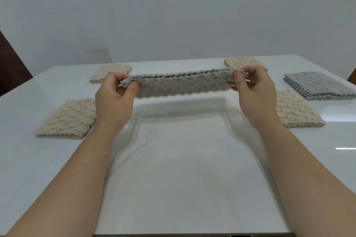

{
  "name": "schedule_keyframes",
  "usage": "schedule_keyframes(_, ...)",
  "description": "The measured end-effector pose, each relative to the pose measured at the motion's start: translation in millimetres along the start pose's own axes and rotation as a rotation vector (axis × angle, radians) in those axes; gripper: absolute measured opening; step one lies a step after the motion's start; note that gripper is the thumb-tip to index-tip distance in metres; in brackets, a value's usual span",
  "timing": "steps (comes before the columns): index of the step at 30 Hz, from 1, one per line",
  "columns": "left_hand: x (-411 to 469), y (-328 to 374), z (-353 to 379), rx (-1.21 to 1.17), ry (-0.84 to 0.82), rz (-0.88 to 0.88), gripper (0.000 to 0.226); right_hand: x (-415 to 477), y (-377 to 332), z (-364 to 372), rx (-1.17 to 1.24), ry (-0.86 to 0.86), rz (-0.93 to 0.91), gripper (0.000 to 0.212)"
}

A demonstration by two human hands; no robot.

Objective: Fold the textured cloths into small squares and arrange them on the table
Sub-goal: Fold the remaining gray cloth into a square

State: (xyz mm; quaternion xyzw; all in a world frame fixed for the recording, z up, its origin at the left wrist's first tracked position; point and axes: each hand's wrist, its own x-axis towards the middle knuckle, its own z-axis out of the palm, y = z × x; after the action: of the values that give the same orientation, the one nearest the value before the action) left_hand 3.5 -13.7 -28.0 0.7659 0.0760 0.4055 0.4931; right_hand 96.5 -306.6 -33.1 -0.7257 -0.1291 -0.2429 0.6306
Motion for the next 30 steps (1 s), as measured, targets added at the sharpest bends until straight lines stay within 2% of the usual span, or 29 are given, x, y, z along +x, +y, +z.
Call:
schedule_keyframes(3,-2.3,3.7,-0.1,-0.031,-0.055,0.028,0.028,-3.9,-6.4,-1.0,0.009,0.013,-0.028,0.011)
schedule_keyframes(5,-2.1,1.2,1.1,0.090,-0.121,-0.008,0.030,-4.5,-5.9,-1.4,-0.076,0.006,0.008,0.009)
schedule_keyframes(7,-1.1,-4.0,1.2,0.263,-0.200,-0.058,0.028,-4.7,-1.9,-1.1,-0.267,-0.070,0.065,0.006)
schedule_keyframes(11,-3.0,-11.1,0.9,0.514,-0.422,-0.065,0.025,-10.8,3.2,2.6,-0.493,-0.215,0.122,0.015)
schedule_keyframes(15,-1.7,-16.0,-1.8,0.591,-0.529,0.026,0.049,-11.3,4.4,1.8,-0.543,-0.254,0.144,0.019)
schedule_keyframes(17,0.1,-18.4,-1.2,0.593,-0.518,0.077,0.045,-11.3,5.4,1.4,-0.539,-0.263,0.153,0.020)
schedule_keyframes(20,1.2,-18.0,0.9,0.527,-0.377,0.169,0.025,-12.1,2.8,2.8,-0.486,-0.232,0.161,0.020)
schedule_keyframes(24,1.1,-14.8,1.7,0.389,-0.242,0.194,0.021,-10.2,-1.4,4.3,-0.373,-0.119,0.095,0.018)
schedule_keyframes(26,1.9,-14.7,0.5,0.409,-0.260,0.183,0.019,-9.8,-1.4,2.9,-0.387,-0.127,0.098,0.018)
schedule_keyframes(30,0.2,-13.4,-2.8,0.569,-0.468,0.095,0.016,-12.0,1.7,2.2,-0.506,-0.269,0.149,0.024)
